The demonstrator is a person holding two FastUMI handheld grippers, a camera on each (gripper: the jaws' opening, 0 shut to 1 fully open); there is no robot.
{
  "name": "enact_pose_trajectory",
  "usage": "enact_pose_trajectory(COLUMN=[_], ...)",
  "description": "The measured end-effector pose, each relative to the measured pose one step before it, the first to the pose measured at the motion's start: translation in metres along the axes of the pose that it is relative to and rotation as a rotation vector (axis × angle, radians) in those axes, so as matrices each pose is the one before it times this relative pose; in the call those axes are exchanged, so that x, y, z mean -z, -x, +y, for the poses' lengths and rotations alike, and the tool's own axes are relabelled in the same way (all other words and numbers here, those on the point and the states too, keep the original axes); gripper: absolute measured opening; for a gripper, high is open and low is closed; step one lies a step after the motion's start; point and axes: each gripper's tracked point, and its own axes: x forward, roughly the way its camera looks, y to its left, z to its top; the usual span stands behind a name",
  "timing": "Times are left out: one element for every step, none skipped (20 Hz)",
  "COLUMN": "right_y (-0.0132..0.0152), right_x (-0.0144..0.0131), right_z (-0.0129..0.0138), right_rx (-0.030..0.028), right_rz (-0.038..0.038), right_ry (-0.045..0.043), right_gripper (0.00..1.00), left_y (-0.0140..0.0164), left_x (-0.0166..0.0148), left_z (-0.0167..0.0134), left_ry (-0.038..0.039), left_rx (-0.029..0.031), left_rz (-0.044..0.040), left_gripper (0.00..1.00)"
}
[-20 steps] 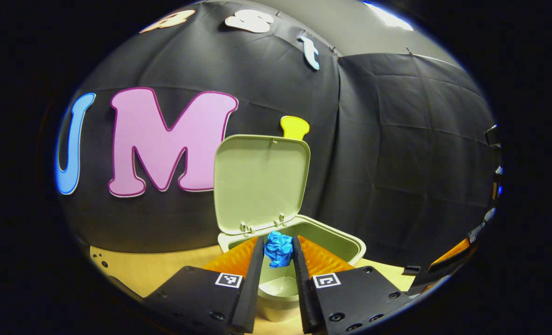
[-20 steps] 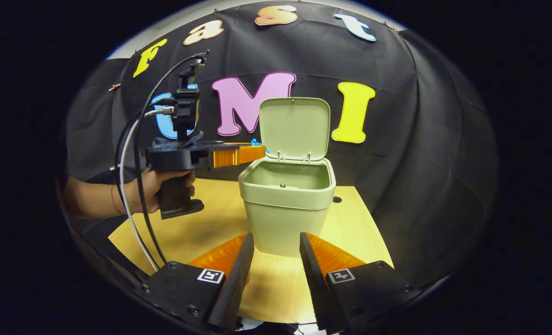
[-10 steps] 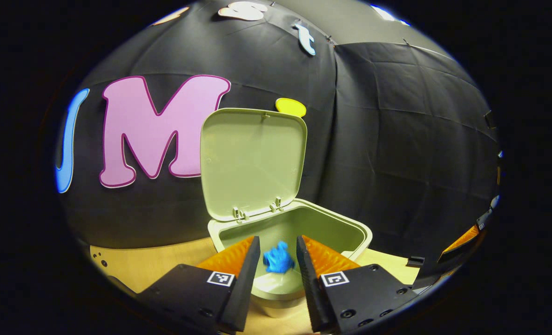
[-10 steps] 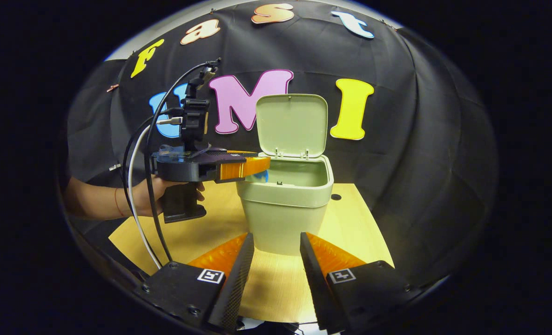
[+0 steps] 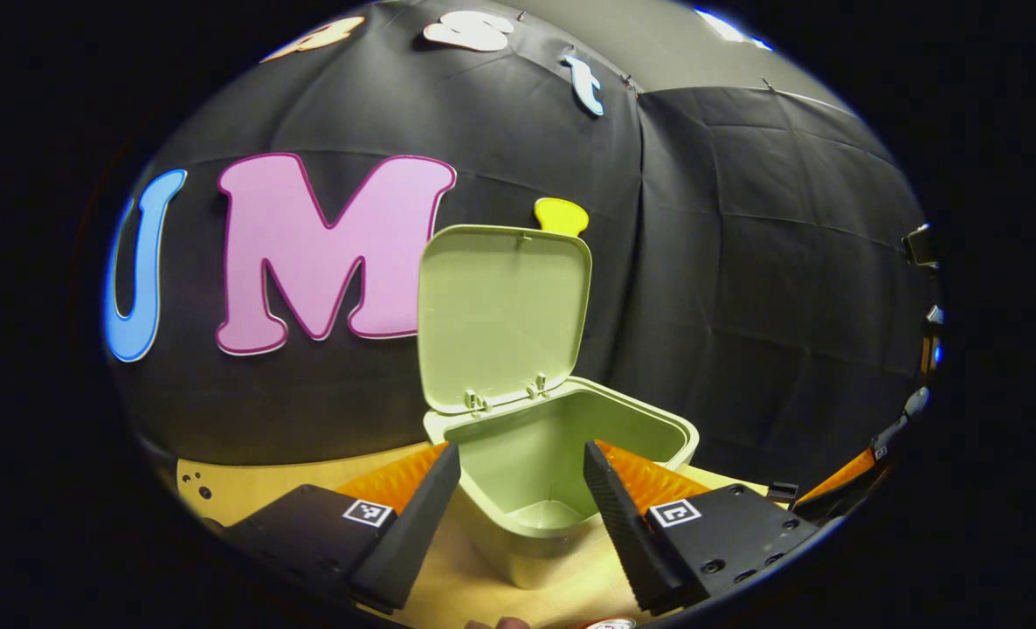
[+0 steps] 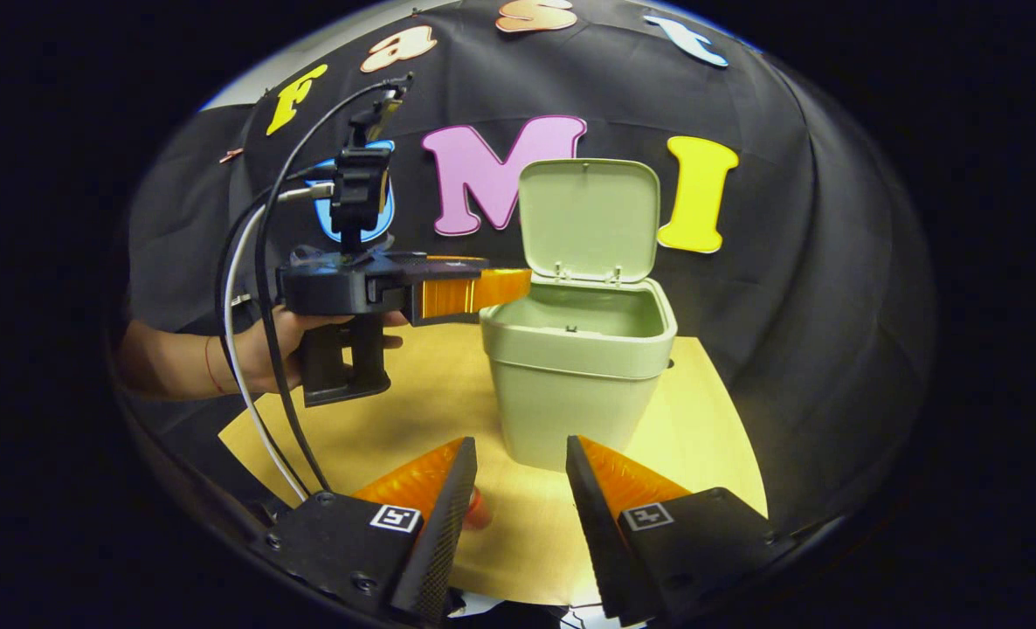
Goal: Press the lid of the desktop garbage bin to open it, pick up the crumpled paper on the desktop and throw it into the bin, then pick up the pop can on the desktop and drop it into the bin, and finally close the garbage bin lid.
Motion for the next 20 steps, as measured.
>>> enact_pose_trajectory(right_y=[-0.002,-0.00357,-0.0043,-0.0034,-0.00374,-0.00281,-0.00415,-0.00488,-0.0042,-0.00419,-0.00421,-0.00529,-0.00394,-0.00421,-0.00417,-0.00504,-0.00379,-0.00314,-0.00416,-0.0053], right_x=[0.00242,0.00198,0.00339,0.00295,0.00464,0.00307,0.00497,0.00492,0.00548,0.00454,0.00351,0.00403,0.00214,0.00352,0.00374,0.00526,0.0047,0.00448,0.00451,0.00461], right_z=[0.00591,0.00536,0.00607,0.00586,0.00589,0.00529,0.00489,0.00364,0.00315,0.00196,0.00309,0.00189,0.00137,0.00136,0.00052,0.00069,0.00224,0.0016,0.00196,0.00104], right_rx=[-0.01512,-0.01237,-0.01539,-0.01282,-0.01196,-0.00875,-0.00843,-0.0078,-0.00313,-0.00134,-0.00511,-0.00112,-0.00117,0.00183,0.00198,0.00174,-0.003,-0.00034,-0.00142,0.00128], right_rz=[0.00698,0.00764,0.0096,0.00882,0.00992,0.00625,0.00971,0.01075,0.01012,0.01108,0.00497,0.00763,0.00472,0.00621,0.00781,0.01048,0.01095,0.01163,0.01262,0.01101], right_ry=[0.00482,0.00471,0.00518,0.00518,0.00278,0.00259,0.00107,0.00119,0.00194,0.00101,-0.004,-0.00772,-0.00616,-0.00259,0.0016,0.00364,0.00343,0.00519,0.0043,0.00396], right_gripper=[0.7,0.69,0.71,0.73,0.78,0.8,0.81,0.82,0.84,0.85,0.87,0.87,0.87,0.87,0.88,0.88,0.88,0.88,0.88,0.89], left_y=[0.00828,0.00794,0.00888,0.00904,0.01032,0.01021,0.01048,0.00958,0.01054,0.00916,0.0086,0.01031,0.00774,0.00717,0.00682,0.0062,0.00569,0.00612,0.00464,0.00489], left_x=[-0.00262,-0.00197,-0.00126,0.00043,0.00083,0.00218,0.00145,0.00214,0.00079,0.00312,0.00345,0.00492,0.00449,0.00214,0.00217,0.00182,0.00296,0.00176,0.00138,0.00204], left_z=[0.005,0.00455,0.00411,0.00284,0.00314,0.00582,0.00462,0.00491,0.00595,0.00594,0.00546,0.00712,0.00652,0.00569,0.0066,0.00664,0.0068,0.00685,0.00558,0.00433], left_ry=[-0.00354,-0.00164,-0.00046,0.00148,0.00513,0.00931,0.01149,0.01079,0.00801,0.00437,0.00094,0.00271,0.005,0.00616,0.00408,0.00046,-0.00202,-0.00221,-0.0006,0.00129], left_rx=[-0.01851,-0.01336,-0.00767,-0.00208,-0.00304,-0.0106,-0.01003,-0.01262,-0.0134,-0.01018,-0.00955,-0.00814,-0.00843,-0.00821,-0.0104,-0.01368,-0.01529,-0.01437,-0.01319,-0.00962], left_rz=[-0.0076,-0.00641,-0.00323,0.00115,0.00276,0.004,0.0028,-0.00026,-0.00097,-0.00027,0.00595,0.00888,0.00787,0.00582,0.00177,0.00203,0.00265,0.00067,0.00161,0.00274], left_gripper=[0.95,0.95,0.95,0.95,0.95,0.94,0.95,0.95,0.95,0.95,0.95,0.95,0.95,0.95,0.95,0.95,0.95,0.95,0.95,0.95])
